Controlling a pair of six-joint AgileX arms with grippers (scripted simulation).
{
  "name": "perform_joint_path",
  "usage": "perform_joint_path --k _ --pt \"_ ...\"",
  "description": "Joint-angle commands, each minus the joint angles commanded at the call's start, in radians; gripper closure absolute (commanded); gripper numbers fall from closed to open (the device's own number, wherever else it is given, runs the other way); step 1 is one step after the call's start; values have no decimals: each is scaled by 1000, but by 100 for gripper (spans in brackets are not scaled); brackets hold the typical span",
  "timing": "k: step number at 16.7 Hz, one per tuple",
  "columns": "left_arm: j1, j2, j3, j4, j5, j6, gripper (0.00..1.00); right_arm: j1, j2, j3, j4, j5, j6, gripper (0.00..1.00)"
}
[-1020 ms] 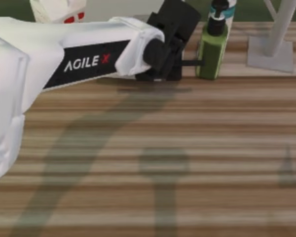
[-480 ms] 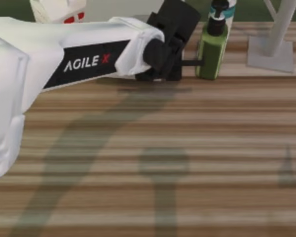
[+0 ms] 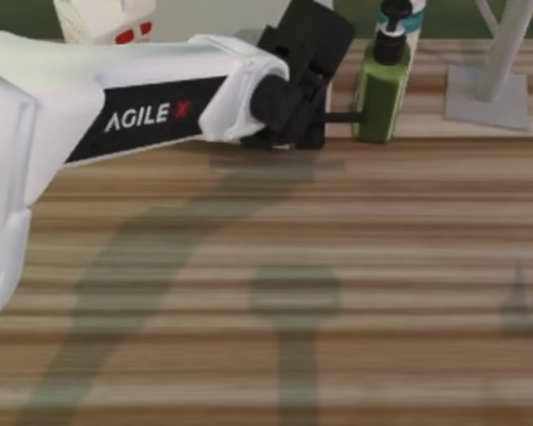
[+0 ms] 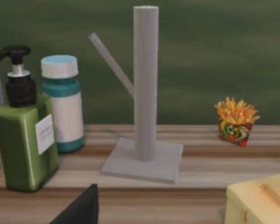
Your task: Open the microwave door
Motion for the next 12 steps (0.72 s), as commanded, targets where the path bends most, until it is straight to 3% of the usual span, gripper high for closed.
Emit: perform_joint_path --k 12 --pt "4 -13 -29 14 10 21 100 0 0 0 0 0 0 0"
